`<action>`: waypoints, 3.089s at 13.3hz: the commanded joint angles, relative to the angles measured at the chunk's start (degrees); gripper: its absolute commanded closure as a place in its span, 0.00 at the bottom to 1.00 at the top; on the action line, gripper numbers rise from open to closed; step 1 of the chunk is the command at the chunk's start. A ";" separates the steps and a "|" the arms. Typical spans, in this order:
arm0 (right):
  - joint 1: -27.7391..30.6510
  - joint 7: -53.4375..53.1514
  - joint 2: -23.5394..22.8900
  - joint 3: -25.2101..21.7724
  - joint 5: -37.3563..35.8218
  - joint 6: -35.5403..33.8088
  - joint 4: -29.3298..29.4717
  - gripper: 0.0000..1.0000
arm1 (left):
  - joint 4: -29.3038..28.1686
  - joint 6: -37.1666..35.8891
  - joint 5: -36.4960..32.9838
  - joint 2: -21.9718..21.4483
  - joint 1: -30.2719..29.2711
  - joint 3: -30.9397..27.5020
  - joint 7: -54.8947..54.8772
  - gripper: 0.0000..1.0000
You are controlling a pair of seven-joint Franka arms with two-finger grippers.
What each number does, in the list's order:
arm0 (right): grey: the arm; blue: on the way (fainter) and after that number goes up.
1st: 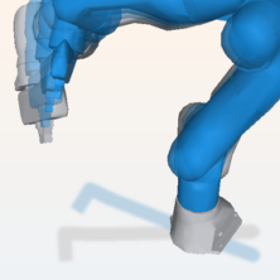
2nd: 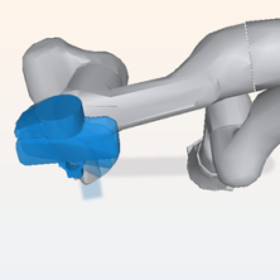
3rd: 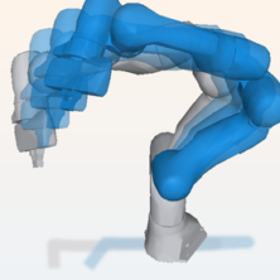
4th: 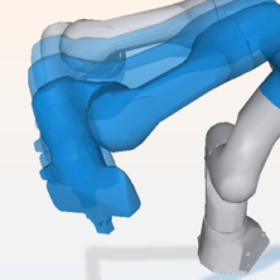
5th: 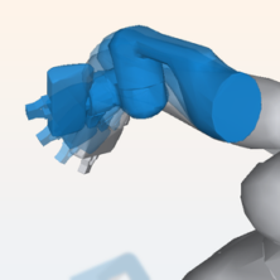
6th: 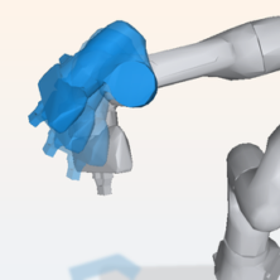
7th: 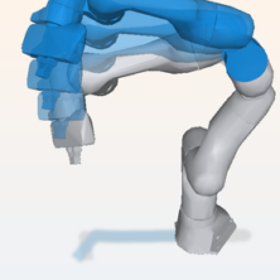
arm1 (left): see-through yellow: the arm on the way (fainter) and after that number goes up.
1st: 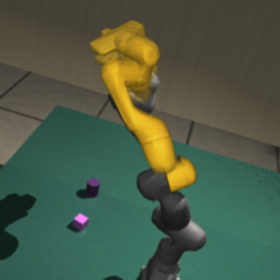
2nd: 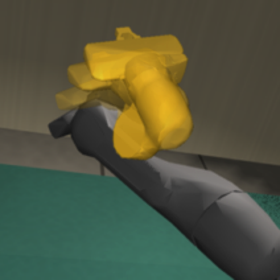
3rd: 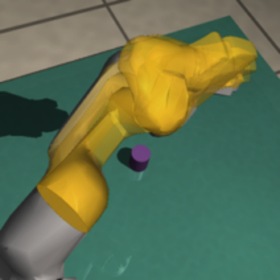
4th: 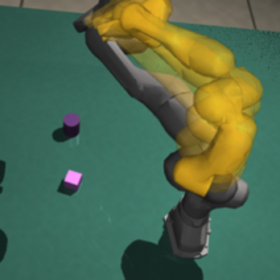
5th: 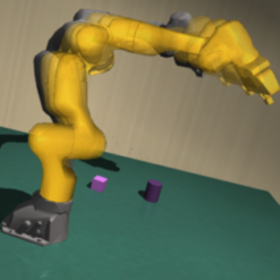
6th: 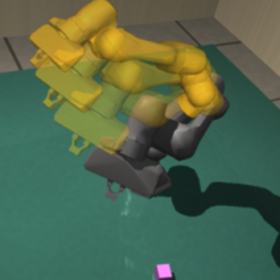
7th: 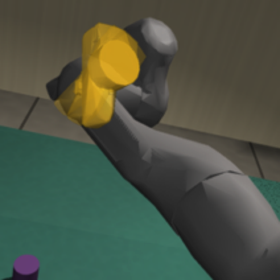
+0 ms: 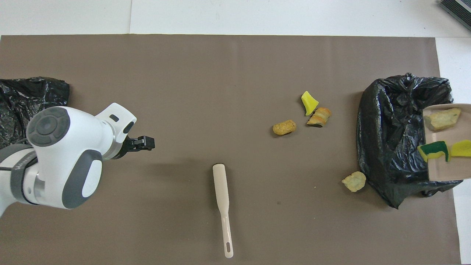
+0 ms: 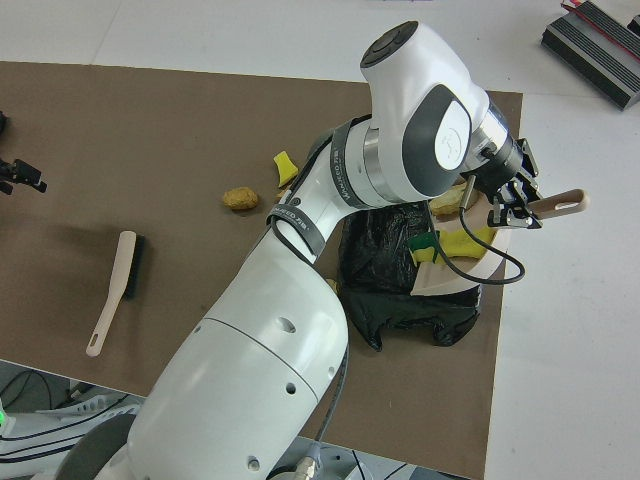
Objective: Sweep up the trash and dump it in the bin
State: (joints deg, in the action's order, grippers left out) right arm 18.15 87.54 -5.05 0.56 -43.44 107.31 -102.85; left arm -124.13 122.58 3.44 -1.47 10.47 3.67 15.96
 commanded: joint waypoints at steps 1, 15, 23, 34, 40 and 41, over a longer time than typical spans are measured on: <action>-2.85 -6.13 6.01 0.32 -5.50 0.19 -6.83 1.00 | 0.64 -5.84 -0.98 -3.80 -4.91 0.63 -8.81 0.00; -3.39 -2.02 13.05 0.67 -10.62 -2.28 -5.26 1.00 | 31.73 -37.05 -2.38 -3.19 -13.02 0.63 -17.72 0.00; -4.35 -1.93 13.49 2.43 -1.92 -4.91 -3.33 1.00 | 31.75 -39.26 -3.35 -4.69 -13.10 0.90 -17.55 0.00; -7.15 -12.62 13.58 3.31 28.93 -7.38 -7.54 1.00 | 30.70 -36.54 -1.33 -5.13 -13.10 0.72 -17.99 0.00; -17.35 -32.22 8.58 3.31 33.49 -4.04 -7.37 1.00 | 29.47 -36.36 -1.33 -5.91 -13.10 0.63 -17.99 0.00; -18.84 -34.69 7.26 3.31 35.08 -2.90 -7.37 1.00 | 28.86 -36.19 -1.33 -6.00 -13.10 0.63 -18.07 0.00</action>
State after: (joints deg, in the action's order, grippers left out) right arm 0.32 56.77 4.44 4.05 -11.43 102.22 -110.24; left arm -92.14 84.66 1.49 -5.51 -2.40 4.34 -1.47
